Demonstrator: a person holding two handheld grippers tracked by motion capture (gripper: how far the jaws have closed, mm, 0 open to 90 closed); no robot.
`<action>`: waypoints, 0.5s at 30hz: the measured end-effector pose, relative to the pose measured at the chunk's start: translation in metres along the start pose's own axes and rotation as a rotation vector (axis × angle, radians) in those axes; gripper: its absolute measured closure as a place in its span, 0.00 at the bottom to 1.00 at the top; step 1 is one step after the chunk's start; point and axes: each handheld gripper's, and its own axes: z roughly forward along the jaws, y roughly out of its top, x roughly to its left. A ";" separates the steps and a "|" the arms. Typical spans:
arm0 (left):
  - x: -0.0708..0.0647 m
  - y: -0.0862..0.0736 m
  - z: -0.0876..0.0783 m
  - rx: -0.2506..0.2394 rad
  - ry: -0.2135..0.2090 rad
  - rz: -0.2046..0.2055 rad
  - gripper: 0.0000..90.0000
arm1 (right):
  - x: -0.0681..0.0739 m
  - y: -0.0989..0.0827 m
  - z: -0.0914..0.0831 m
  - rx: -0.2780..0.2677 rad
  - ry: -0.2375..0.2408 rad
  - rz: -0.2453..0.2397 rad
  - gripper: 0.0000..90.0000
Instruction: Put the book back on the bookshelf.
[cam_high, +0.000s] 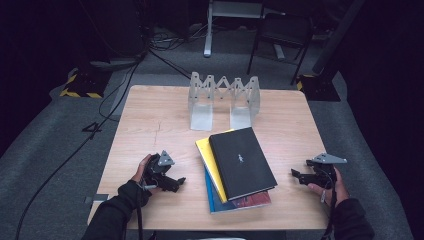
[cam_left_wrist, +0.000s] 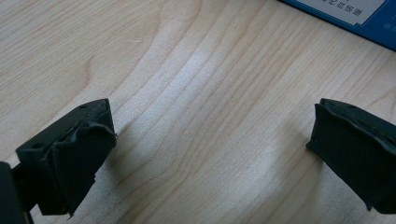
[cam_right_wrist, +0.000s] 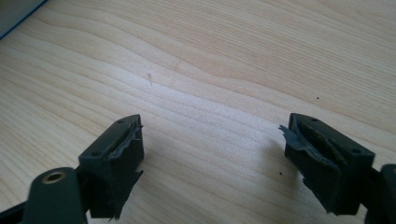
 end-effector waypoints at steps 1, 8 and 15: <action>0.000 -0.001 0.000 0.000 0.001 -0.003 0.01 | -0.001 0.000 0.000 0.003 -0.004 0.001 0.18; 0.002 -0.006 -0.005 -0.002 -0.023 0.019 0.01 | 0.000 0.001 -0.002 0.026 0.033 -0.024 0.18; 0.004 -0.006 -0.005 -0.004 -0.040 0.040 0.01 | 0.021 0.013 -0.026 -0.061 0.176 -0.129 0.29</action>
